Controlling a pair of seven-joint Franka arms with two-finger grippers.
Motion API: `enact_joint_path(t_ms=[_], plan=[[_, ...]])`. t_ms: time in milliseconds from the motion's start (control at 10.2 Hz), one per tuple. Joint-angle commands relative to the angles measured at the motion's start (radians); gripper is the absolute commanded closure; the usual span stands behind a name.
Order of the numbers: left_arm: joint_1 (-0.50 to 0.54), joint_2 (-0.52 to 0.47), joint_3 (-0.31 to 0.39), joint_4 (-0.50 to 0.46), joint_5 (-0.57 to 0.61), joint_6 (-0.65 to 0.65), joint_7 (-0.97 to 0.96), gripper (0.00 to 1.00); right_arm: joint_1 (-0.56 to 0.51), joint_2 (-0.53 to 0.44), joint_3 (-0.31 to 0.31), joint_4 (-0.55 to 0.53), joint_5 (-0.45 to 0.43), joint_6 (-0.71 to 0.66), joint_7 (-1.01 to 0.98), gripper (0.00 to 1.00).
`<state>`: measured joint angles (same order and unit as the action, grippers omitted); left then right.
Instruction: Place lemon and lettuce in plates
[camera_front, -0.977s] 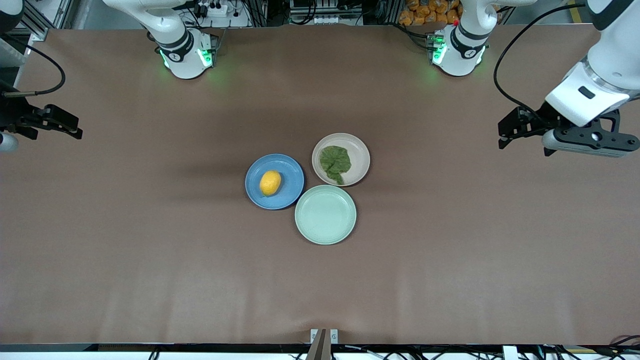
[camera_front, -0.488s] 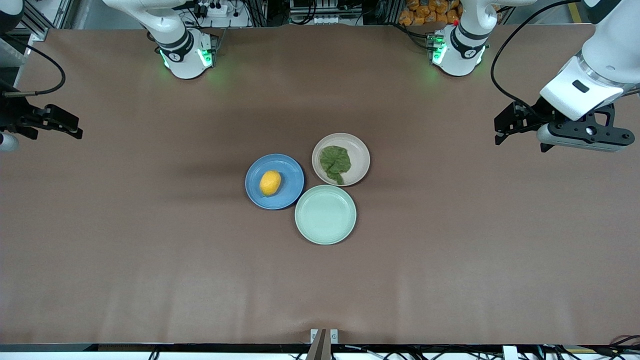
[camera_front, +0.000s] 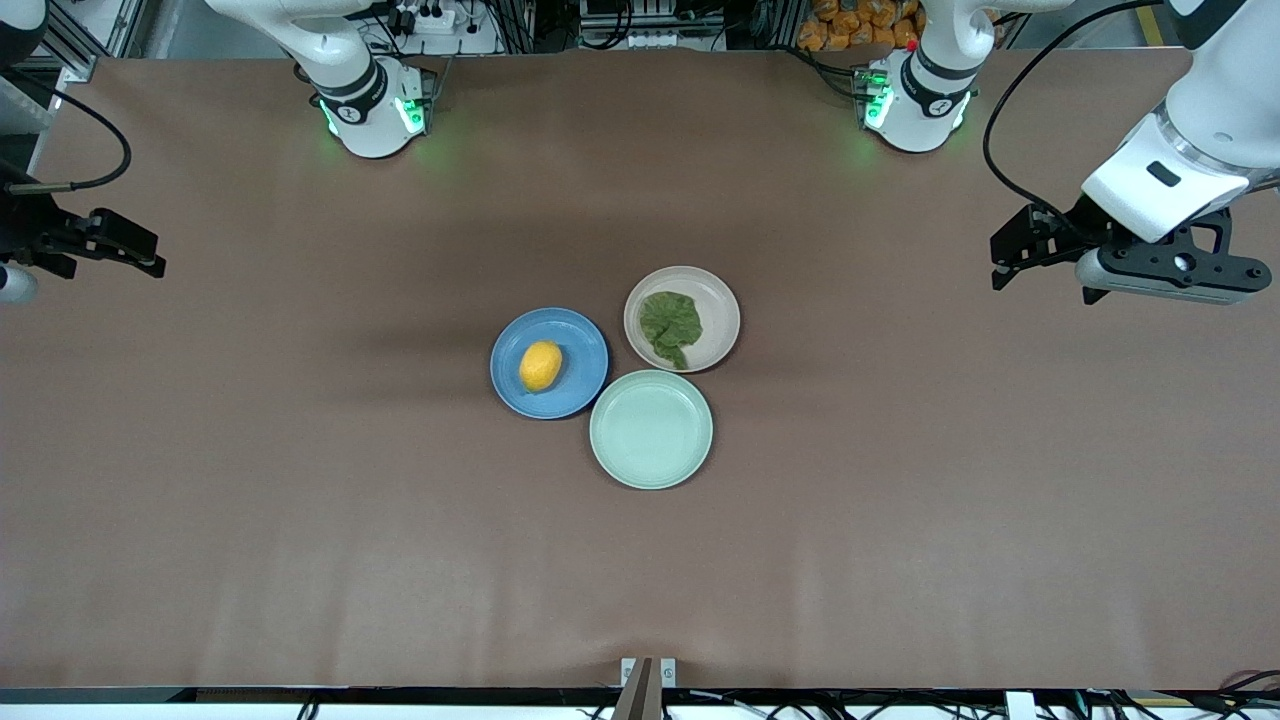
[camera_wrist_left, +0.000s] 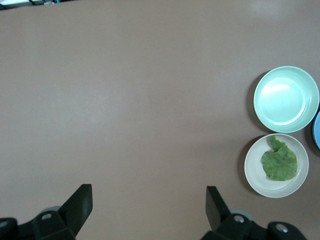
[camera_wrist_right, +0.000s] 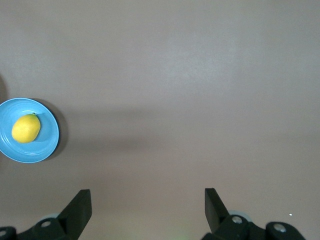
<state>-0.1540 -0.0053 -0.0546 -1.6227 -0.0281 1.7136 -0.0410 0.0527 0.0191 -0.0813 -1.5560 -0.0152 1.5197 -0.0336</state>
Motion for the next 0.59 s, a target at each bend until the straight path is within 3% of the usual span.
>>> enact_joint_path(t_ms=[0, 488], plan=[[0.002, -0.018, -0.002, 0.038, 0.020, -0.077, -0.017, 0.00, 0.004, -0.005, -0.003, 0.001, -0.009, -0.007, 0.008, 0.00], [0.004, -0.019, -0.001, 0.038, 0.020, -0.081, -0.016, 0.00, 0.004, -0.005, -0.003, 0.001, -0.011, -0.007, 0.008, 0.00]])
